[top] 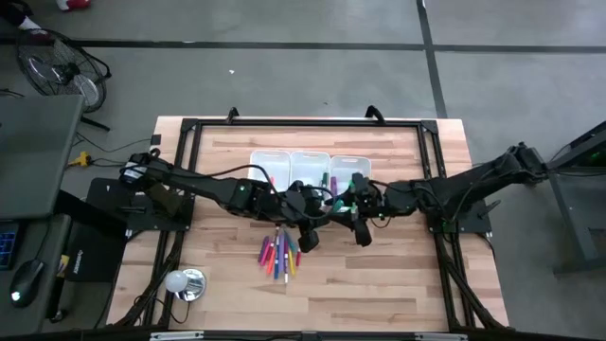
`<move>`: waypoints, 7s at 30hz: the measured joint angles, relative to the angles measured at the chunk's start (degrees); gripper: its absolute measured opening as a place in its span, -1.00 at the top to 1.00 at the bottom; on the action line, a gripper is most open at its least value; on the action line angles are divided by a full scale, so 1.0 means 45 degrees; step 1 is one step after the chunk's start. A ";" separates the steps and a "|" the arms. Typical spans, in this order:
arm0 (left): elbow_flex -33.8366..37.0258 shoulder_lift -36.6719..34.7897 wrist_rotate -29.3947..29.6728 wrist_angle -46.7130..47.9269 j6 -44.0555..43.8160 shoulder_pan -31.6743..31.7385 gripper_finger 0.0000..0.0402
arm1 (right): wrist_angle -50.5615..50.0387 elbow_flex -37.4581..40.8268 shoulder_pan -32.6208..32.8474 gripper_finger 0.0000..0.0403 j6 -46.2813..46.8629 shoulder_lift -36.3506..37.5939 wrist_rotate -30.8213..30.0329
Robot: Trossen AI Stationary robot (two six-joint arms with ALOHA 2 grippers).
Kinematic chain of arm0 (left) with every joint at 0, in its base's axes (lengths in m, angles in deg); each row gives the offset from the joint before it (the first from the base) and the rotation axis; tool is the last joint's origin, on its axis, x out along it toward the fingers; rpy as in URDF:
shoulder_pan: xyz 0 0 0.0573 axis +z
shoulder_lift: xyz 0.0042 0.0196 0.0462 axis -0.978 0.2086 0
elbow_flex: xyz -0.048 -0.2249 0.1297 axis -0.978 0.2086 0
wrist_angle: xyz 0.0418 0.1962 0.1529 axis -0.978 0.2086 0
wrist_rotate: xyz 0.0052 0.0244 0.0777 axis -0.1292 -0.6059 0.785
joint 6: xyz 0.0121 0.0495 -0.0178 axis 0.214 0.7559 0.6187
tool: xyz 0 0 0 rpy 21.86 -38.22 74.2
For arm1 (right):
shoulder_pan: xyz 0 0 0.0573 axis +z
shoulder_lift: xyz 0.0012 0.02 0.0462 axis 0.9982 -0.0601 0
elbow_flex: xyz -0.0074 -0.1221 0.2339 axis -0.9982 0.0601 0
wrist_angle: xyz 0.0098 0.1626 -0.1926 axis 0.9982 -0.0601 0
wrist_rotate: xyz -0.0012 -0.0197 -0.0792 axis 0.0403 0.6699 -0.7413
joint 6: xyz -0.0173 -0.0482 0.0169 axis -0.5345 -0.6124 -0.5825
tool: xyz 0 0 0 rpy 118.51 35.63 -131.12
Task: Pick & Place Markers
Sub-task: Put the sky blue highlighter into the right white bin, then adjust the left white bin on the table, then put the violet pen into the left white bin
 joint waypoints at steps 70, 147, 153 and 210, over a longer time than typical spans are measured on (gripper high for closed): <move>0.2921 -0.4139 0.6875 0.8456 -0.0272 0.0454 0.12 | -0.8356 -0.0005 -0.8465 0.73 0.5633 -0.2308 0.5617; 0.5162 -0.2092 0.0081 0.6159 -0.6569 0.2510 0.12 | -0.9132 -0.0010 -0.0194 0.40 0.2987 0.4095 -0.1555; 0.3875 -0.2092 0.0623 0.6721 -0.5770 0.2952 0.12 | -0.9234 -0.0010 -0.0194 0.40 0.3034 0.4119 -0.1438; 0.1392 0.2668 -0.2760 0.8361 -1.2582 -0.1502 0.12 | -1.0425 -0.0010 -0.0194 0.40 0.2802 0.4138 0.0367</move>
